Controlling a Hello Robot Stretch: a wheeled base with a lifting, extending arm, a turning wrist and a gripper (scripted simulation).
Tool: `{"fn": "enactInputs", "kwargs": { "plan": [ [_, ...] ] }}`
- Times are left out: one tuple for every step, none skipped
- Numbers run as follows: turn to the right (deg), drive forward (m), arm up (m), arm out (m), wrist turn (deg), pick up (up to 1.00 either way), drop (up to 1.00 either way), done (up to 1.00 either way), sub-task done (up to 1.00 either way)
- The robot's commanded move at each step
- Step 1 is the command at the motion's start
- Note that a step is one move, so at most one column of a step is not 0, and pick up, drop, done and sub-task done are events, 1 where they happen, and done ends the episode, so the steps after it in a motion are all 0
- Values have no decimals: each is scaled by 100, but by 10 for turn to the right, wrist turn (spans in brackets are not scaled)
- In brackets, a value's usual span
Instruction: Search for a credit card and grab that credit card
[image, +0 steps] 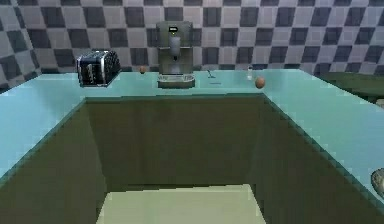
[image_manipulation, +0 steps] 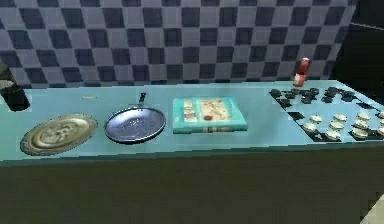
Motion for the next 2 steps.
{"fn": "enactInputs", "kwargs": {
  "plan": [
    [0, 70, 0, 0, 0, 0, 0, 0, 0],
    [-450, 0, 0, 0, 0, 0, 0, 0, 0]
  ]
}}
